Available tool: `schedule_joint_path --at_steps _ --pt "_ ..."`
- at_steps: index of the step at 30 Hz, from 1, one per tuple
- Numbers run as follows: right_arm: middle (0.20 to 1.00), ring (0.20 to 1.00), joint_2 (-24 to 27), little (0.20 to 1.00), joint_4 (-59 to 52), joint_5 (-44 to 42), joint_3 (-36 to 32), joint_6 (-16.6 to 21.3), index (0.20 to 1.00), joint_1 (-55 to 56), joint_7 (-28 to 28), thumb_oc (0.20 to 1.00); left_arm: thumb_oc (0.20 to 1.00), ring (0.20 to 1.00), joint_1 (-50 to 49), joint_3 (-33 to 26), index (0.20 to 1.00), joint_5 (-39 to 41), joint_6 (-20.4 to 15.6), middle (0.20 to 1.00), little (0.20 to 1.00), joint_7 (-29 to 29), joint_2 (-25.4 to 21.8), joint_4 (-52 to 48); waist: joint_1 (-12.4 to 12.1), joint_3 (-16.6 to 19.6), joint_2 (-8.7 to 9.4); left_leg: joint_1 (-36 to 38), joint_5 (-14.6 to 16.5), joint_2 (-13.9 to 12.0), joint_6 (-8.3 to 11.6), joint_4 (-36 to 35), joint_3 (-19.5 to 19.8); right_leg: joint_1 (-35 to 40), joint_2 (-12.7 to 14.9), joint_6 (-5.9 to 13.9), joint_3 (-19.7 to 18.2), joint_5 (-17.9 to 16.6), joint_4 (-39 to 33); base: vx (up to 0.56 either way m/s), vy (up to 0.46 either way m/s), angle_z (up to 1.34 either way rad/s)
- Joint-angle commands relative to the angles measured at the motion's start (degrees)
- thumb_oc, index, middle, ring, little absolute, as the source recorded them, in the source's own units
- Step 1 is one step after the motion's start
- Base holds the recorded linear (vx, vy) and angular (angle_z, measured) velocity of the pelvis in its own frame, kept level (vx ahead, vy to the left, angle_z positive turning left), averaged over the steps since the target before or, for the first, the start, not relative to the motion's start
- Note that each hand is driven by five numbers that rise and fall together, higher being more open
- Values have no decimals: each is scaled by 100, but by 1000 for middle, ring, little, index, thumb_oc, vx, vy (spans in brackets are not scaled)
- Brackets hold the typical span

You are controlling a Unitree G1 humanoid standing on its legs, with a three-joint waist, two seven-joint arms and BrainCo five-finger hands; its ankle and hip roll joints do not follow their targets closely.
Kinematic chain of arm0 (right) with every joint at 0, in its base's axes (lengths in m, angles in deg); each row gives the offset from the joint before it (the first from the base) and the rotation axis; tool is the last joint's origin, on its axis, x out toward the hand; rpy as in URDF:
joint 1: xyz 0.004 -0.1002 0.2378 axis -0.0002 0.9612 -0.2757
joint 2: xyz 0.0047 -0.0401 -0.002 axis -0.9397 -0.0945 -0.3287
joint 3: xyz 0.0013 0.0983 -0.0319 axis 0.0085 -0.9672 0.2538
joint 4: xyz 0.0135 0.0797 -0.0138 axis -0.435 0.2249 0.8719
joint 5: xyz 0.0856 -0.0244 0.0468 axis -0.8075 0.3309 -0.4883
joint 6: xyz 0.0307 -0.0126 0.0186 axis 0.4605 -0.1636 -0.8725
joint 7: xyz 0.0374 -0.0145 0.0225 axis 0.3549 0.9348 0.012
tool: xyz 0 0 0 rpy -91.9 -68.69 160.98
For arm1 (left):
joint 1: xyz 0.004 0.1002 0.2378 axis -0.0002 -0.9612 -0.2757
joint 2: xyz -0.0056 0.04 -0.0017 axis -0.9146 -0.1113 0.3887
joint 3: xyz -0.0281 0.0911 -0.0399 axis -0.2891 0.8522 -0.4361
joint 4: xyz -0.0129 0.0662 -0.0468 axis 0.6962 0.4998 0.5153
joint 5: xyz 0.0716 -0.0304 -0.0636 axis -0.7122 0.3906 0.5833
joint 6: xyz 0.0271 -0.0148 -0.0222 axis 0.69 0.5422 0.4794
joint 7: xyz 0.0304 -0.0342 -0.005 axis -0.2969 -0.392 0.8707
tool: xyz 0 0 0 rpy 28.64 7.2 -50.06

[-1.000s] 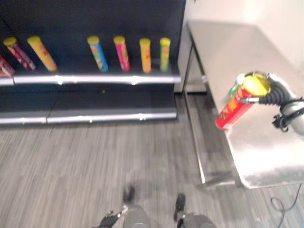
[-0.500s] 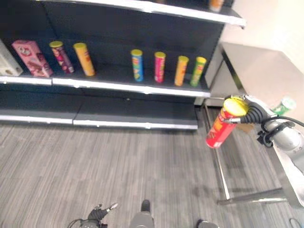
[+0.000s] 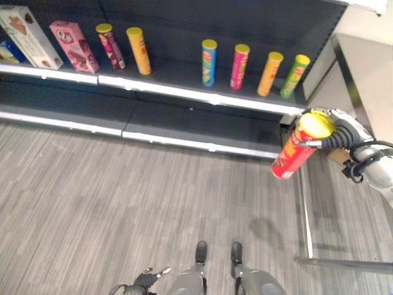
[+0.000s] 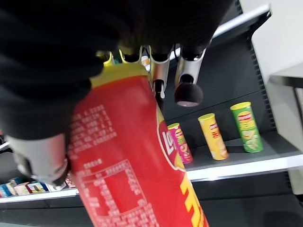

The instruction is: Put the goods on the table back onto the shelves and tidy them up.

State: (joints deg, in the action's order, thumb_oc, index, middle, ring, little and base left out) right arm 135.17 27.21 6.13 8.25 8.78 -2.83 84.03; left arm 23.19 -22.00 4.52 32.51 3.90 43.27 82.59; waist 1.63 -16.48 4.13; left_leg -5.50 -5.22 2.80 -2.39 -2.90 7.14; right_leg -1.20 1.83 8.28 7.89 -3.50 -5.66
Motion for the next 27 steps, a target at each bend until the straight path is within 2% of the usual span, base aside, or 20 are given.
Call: schedule_joint_path --at_steps 1,2,4,5,6,7,8,9,10,11,12,13,14,16,18,19,20,23,24,27 --pt "200 200 12 200 -21 4 -57 133 200 -620 258 200 1000 1000 -138 -63 1000 -64 -21 1000 1000 37 -246 -55 -148 340 248 808 1212 76 298 324 18 -692 157 66 23 -47 254 415 -164 41" --pt "200 200 -83 200 9 107 -5 132 200 -672 335 200 1000 1000 -213 -128 1000 26 -7 1000 1000 53 -230 -79 -166 402 267 847 1505 50 358 705 -3 -583 160 17 130 44 341 424 -167 35" --pt "200 200 -244 200 65 222 7 102 200 -704 419 200 1000 1000 -348 -160 1000 124 1 1000 1000 43 -209 -240 -222 401 270 747 1767 66 476 1487 -63 -403 120 -56 184 206 407 357 -121 24" --pt "200 200 -433 200 150 304 -18 73 200 -783 575 200 1000 1000 -388 -213 1000 317 11 1000 1000 90 -170 -345 -331 284 295 259 1558 38 636 2661 -109 -166 126 -166 180 327 414 193 -44 9" --pt "200 200 -520 200 265 369 -8 34 200 -825 689 200 1000 1000 -351 -239 1000 415 16 1000 1000 159 -161 -366 -409 180 289 -97 1316 3 741 3229 -121 -63 132 -237 191 398 403 155 -34 22" --pt "200 200 -517 200 317 456 -22 3 200 -861 764 200 1000 1000 -336 -256 1000 504 19 1000 1000 192 -149 -367 -413 152 300 -329 1291 -176 753 3355 -207 7 140 -254 217 465 376 234 14 27" --pt "200 200 -591 200 479 564 -69 -87 200 -899 927 200 1000 1000 -333 -245 1000 581 40 1000 1000 183 -152 -415 -505 174 344 -472 1532 -529 645 2950 -373 192 169 -237 207 634 318 452 102 29" --pt "200 200 -668 200 590 667 -148 -91 200 -917 1074 200 1000 1000 -352 -233 1000 571 28 1000 1000 216 -177 -358 -580 251 339 -534 1264 -832 677 2204 -212 302 213 -214 173 787 327 626 267 4" --pt "200 200 -706 200 744 676 -221 -117 200 -979 1275 200 1000 1000 -337 -196 1000 673 10 1000 1000 274 -231 -407 -658 286 251 -806 510 -1191 821 1192 -36 473 211 -226 184 1018 337 579 332 -11" --pt "200 200 -695 200 871 688 -266 -149 200 -1013 1403 200 1000 1000 -331 -178 1000 719 -8 1000 1000 304 -248 -408 -701 308 212 -927 236 -1350 895 590 -8 645 213 -244 183 1187 327 640 456 10" --pt "200 200 -776 200 1008 699 -387 -181 200 -872 1539 200 1000 1000 -279 -146 1000 571 22 1000 1000 368 -261 -311 -731 337 171 -1216 69 -1452 1008 204 -335 993 278 -203 224 1362 282 584 429 30" --pt "200 200 -760 200 984 764 -335 -236 200 -871 1479 200 1000 1000 -342 -196 1000 542 30 1000 1000 369 -272 -258 -803 440 135 -947 76 -1477 1023 -26 -399 1041 312 -150 135 1380 346 729 651 48" --pt "200 200 -918 200 809 978 -436 -279 200 -733 1455 200 1000 1000 -374 -237 1000 366 54 1000 1000 339 -272 -185 -849 546 53 -867 -96 -1364 1021 242 -380 1176 512 -2 127 1333 540 567 577 -15" --pt "200 200 -1137 200 862 1124 -470 -333 200 -708 1447 200 1000 1000 -371 -272 1000 165 42 1000 1000 306 -369 -173 -846 638 117 -740 191 -1097 820 685 -562 1074 883 162 -4 1043 972 541 633 -92" --pt "200 200 -1233 200 1015 1116 -412 -360 200 -805 1480 200 1000 1000 -357 -215 1000 113 32 1000 1000 279 -458 -296 -841 682 128 -588 363 -921 637 711 -747 862 1102 214 -6 675 1415 344 543 -67" --pt "200 200 -1357 200 1144 1047 -300 -375 200 -1004 1527 200 1000 1000 -332 -121 1000 77 42 1000 1000 313 -520 -338 -799 651 59 -426 470 -767 481 702 -872 615 1276 162 135 205 1911 258 507 -20" --pt "200 200 -1366 200 1195 1011 -252 -365 200 -1074 1547 200 1000 1000 -325 -102 1000 52 48 1000 1000 315 -537 -336 -794 660 35 -362 514 -728 434 655 -890 542 1296 154 189 246 2069 258 452 -1" --pt "200 200 -1335 200 1281 937 -312 -344 200 -1088 1568 200 1000 1000 -233 18 1000 -29 59 1000 1000 281 -531 -310 -653 610 -10 -51 602 -575 313 422 -843 151 893 49 -63 312 2383 248 273 17" --pt "200 200 -1333 200 1245 880 -303 -337 200 -1073 1527 200 1000 1000 -240 67 1000 -40 57 1000 1000 253 -496 -333 -600 605 -48 125 649 -509 297 298 -840 60 731 16 53 588 2072 223 190 37" --pt "200 200 -1340 200 1158 858 -304 -302 200 -996 1493 200 1000 1000 -201 124 1000 -101 76 1000 1000 204 -445 -252 -488 524 -97 422 739 -440 288 191 -745 -359 443 -22 270 670 1576 213 101 26"
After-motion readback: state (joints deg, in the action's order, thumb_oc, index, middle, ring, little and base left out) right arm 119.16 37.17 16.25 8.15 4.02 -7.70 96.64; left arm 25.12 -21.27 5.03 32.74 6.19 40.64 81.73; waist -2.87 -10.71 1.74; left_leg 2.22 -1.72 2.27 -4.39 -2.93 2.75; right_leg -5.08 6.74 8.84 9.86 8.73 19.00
